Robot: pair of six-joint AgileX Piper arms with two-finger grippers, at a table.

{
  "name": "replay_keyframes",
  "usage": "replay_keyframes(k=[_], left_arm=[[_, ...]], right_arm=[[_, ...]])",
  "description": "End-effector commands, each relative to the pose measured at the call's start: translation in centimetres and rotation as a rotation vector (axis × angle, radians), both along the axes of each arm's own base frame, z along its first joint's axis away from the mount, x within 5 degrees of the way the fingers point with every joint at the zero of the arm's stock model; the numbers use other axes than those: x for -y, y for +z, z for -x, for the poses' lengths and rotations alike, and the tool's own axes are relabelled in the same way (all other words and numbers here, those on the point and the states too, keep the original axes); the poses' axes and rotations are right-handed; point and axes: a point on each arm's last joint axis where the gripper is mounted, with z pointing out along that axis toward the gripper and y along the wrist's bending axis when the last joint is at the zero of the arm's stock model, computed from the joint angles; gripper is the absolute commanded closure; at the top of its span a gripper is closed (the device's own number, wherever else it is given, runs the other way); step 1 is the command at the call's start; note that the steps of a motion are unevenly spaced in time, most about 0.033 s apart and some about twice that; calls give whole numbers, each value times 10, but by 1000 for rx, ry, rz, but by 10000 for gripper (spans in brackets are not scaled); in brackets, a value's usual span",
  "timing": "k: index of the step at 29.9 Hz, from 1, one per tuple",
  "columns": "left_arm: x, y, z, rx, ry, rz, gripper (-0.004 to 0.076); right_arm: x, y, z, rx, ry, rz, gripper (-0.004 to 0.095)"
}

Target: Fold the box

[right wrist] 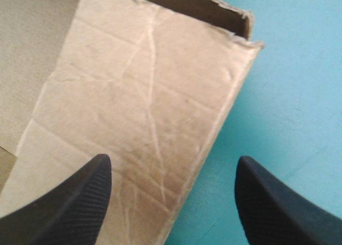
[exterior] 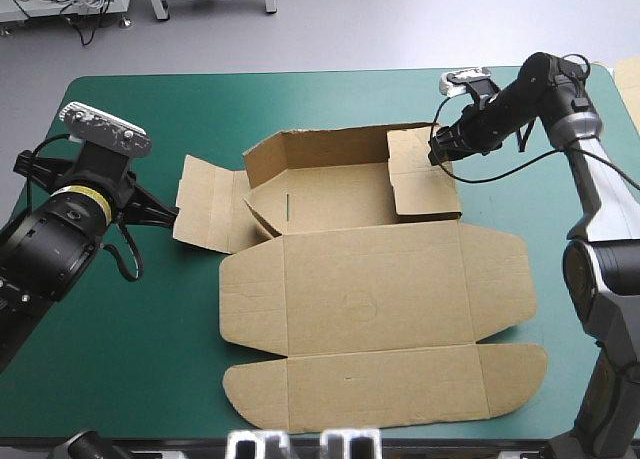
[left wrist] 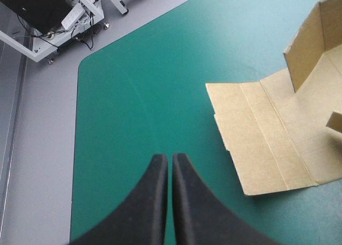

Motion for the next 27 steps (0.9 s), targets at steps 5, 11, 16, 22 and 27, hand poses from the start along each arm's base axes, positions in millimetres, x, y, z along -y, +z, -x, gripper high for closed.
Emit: replay_keyframes(k=[5,11,16,22,27], left_arm=[[-2,18,3,107,-23,27,710],[-2,18,3,108,-24,27,710],[-2,18,3,108,-24,27,710],[-2,18,3,105,-25,31,710],[-2,18,3,104,-26,34,710]], right_arm=[[-8,55,27,100,-8,-34,246],[-27,36,25,59,3,95,246],[-31,17,17,21,-30,180,246],[-33,1,10,-24,-45,176,246],[-38,-16,3,-76,-67,159,322]])
